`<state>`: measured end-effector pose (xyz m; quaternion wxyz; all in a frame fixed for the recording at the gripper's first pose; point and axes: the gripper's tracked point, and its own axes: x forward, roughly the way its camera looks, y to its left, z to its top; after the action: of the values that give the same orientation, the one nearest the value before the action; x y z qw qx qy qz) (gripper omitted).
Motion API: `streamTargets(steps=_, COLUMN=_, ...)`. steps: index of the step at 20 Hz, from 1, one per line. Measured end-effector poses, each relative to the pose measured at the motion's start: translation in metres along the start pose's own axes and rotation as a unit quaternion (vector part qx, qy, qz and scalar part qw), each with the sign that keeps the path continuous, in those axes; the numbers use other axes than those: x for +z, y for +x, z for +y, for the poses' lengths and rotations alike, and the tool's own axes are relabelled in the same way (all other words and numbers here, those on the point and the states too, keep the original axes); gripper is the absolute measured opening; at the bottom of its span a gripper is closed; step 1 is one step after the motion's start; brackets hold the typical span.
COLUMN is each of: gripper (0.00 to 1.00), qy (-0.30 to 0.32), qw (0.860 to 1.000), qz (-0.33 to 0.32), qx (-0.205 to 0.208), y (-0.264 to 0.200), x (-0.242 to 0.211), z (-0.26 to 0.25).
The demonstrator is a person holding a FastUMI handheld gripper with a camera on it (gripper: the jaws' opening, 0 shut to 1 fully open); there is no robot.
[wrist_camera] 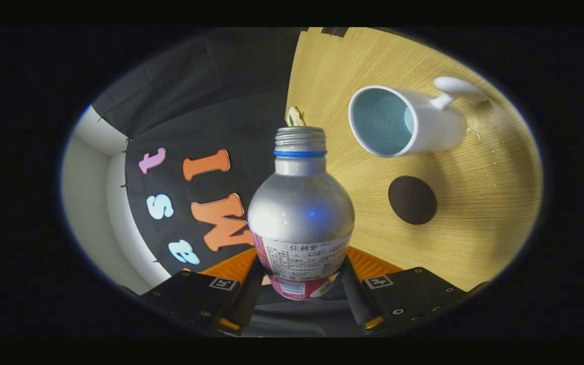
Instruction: Take the bottle from table, then pour the juice into the cup, finally place the bottle on the coaster
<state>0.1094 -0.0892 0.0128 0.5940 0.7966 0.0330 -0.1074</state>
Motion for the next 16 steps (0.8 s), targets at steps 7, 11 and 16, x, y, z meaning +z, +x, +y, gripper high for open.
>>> streamTargets(steps=7, gripper=0.75, qy=0.038, qw=0.999, qz=0.009, qx=0.006, y=0.006, x=0.0025, z=0.0015)
streamTargets(steps=11, gripper=0.75, qy=0.058, qw=0.998, qz=0.007, qx=0.007, y=0.006, x=0.0078, z=0.0001)
streamTargets(steps=16, gripper=0.75, qy=0.075, qw=0.997, qz=0.012, qx=0.001, y=0.0101, x=0.006, z=-0.0049)
